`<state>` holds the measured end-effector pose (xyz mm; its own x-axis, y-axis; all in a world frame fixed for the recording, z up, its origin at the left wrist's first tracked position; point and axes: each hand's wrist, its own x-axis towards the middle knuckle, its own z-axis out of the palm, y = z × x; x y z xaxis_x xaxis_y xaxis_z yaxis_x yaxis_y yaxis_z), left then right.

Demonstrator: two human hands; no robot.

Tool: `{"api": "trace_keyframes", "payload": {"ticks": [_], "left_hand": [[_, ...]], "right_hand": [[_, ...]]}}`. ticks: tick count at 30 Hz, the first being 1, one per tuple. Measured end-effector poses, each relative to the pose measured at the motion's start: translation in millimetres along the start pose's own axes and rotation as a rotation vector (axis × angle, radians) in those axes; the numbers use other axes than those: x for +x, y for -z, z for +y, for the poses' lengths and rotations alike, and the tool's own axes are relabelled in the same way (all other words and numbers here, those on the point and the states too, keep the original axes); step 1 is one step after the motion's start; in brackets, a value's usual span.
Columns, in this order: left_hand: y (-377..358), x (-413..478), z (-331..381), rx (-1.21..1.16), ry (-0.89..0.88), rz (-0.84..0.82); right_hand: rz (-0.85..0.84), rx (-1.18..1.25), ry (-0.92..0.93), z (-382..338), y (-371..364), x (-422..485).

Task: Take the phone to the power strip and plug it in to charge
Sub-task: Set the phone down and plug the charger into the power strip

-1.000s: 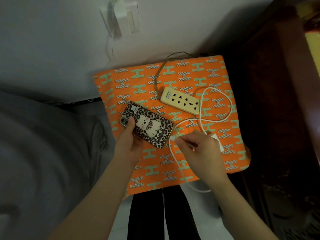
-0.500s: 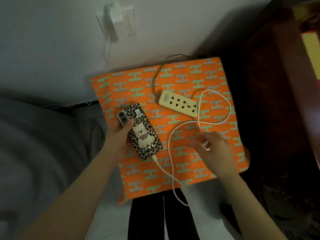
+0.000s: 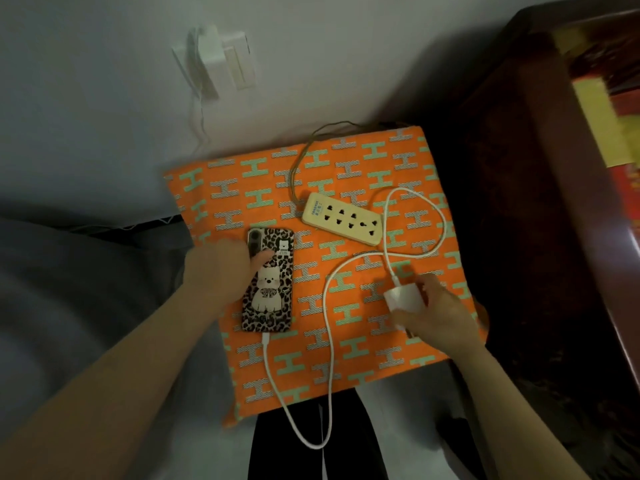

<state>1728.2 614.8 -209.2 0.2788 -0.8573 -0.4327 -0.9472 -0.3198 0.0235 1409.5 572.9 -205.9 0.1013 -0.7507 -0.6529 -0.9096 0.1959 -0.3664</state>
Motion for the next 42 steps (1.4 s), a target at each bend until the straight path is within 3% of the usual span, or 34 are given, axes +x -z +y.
{"api": "trace_keyframes", "payload": {"ticks": [3, 5, 8, 10, 17, 22, 27, 33, 38, 42], "left_hand": [[10, 16, 10, -0.154, -0.19, 0.192], [16, 27, 26, -0.3, -0.364, 0.258], [18, 45, 50, -0.354, -0.525, 0.169], [18, 54, 58, -0.398, -0.548, 0.109], [10, 61, 63, -0.485, -0.474, 0.157], [10, 57, 64, -0.505, -0.433, 0.15], [11, 56, 56, -0.598, -0.323, 0.093], [14, 57, 56, -0.598, -0.335, 0.074], [13, 56, 56, -0.607, -0.331, 0.092], [12, 55, 58, -0.565, -0.338, 0.089]], "right_hand": [[-0.348, 0.62, 0.0, -11, 26, -1], [-0.415, 0.887, 0.077, -19, 37, 0], [-0.396, 1.051, 0.24, -40, 48, 8], [-0.323, 1.005, 0.299, -56, 52, 15], [0.068, 0.719, 0.33, -97, 46, 42], [0.251, 0.475, 0.414, -103, 36, 53], [0.284, 0.211, 0.586, -100, 33, 63], [0.232, 0.001, 0.744, -109, 33, 63], [0.453, -0.362, 0.726, -113, 40, 60], [0.462, -0.301, 0.783, -118, 32, 58]]}}
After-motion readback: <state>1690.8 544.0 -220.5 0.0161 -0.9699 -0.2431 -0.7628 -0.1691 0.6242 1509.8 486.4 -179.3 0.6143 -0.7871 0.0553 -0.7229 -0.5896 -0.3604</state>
